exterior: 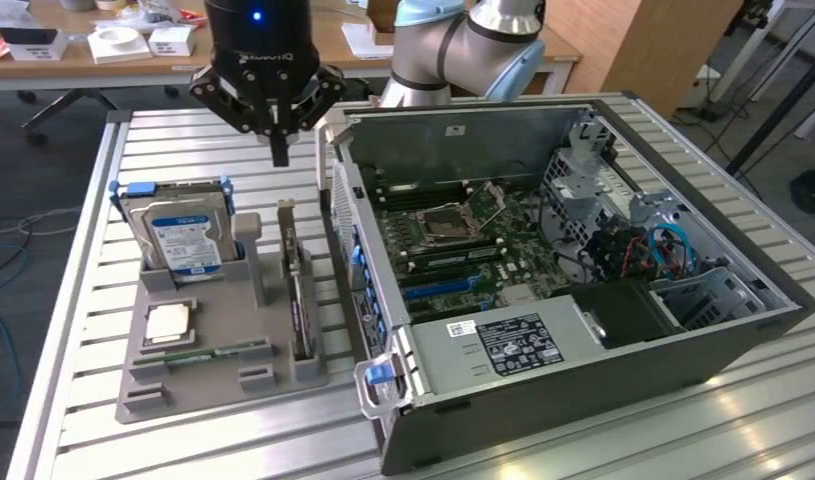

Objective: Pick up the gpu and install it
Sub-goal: 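Reach for the gpu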

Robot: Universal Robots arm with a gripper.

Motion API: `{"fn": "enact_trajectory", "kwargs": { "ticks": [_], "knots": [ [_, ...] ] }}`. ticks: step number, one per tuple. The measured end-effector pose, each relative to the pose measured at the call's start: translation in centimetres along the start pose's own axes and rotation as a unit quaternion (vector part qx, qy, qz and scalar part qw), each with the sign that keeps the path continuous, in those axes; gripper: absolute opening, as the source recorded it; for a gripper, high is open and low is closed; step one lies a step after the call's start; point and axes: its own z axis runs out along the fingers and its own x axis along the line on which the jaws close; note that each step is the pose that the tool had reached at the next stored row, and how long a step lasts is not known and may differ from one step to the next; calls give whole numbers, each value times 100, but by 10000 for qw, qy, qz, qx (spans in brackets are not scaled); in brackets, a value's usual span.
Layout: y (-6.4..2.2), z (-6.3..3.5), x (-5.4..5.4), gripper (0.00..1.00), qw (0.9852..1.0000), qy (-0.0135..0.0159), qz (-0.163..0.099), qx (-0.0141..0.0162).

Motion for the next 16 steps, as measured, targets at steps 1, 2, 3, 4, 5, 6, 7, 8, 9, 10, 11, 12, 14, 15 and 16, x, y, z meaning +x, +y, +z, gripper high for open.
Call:
{"fn": "enact_trajectory", "kwargs": {
  "ticks": [1, 2, 3, 4, 5, 6, 7, 8, 9, 10, 11, 12, 14, 15, 16],
  "knots": [
    [-23, -1, -2, 10, 10000, 0, 0, 0],
    [-52, -1, -3, 10, 10000, -1, 0, -1],
    [-83, -3, -5, 10, 10000, -1, 0, -1],
    [-117, -5, -6, 10, 10000, -1, 0, 0],
    [-155, -6, -8, 10, 10000, -1, 0, 0],
    [-190, -7, -11, 10, 10000, -1, 0, 0],
    [-225, -9, -13, 10, 10000, -1, 0, -1],
    [-260, -11, -15, 10, 10000, -1, 0, 0],
    [-294, -13, -16, 10, 10000, 0, -1, 0],
    [-329, -14, -17, 10, 10000, -1, 0, 0],
    [-364, -15, -19, 10, 10000, -1, 0, -1],
    [-395, -16, -20, 10, 10000, -1, 0, 0],
    [-447, -19, -22, 10, 10000, 0, 0, 0],
    [-470, -20, -22, 10, 10000, -1, -1, 0],
    [-492, -21, -23, 10, 10000, -1, -1, 0]
  ]
}}
